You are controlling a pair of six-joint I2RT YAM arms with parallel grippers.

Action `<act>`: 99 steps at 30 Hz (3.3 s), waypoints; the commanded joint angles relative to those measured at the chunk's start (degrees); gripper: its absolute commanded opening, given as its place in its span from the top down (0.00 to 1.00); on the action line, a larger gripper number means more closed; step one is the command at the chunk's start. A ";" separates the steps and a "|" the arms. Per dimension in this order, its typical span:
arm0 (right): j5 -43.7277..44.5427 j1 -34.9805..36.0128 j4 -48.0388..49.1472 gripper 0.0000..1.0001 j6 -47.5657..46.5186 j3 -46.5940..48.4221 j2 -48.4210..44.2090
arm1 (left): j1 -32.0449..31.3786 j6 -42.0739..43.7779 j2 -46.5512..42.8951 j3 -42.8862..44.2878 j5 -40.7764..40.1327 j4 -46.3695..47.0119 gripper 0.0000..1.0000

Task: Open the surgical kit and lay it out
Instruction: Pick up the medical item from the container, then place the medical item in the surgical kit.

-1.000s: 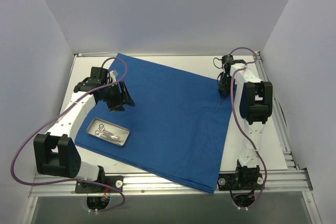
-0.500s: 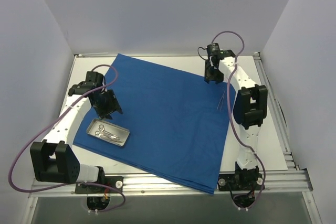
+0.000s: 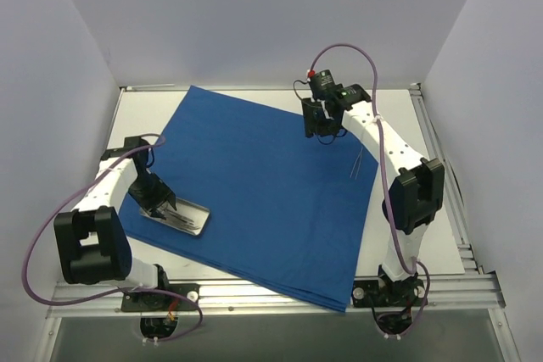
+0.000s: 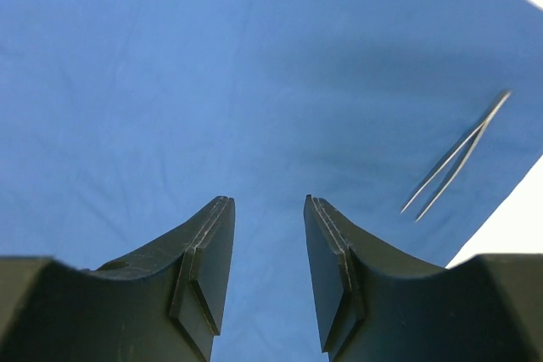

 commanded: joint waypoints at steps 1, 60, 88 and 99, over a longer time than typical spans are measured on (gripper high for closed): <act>-0.79 1.04 -1.61 0.61 -0.22 -2.19 -3.15 | 0.31 -2.67 2.44 1.00 -2.15 0.94 0.52; -9.04 1.74 -0.47 0.61 -1.98 -0.44 -1.40 | -1.79 0.39 -1.94 9.08 2.50 -0.13 0.98; -37.45 12.11 14.39 0.53 8.57 5.45 0.80 | -27.38 2.95 -2.12 16.20 24.30 28.98 0.98; -34.02 14.75 11.57 0.63 8.39 7.04 2.91 | -27.47 3.04 -3.35 16.56 24.48 29.42 0.98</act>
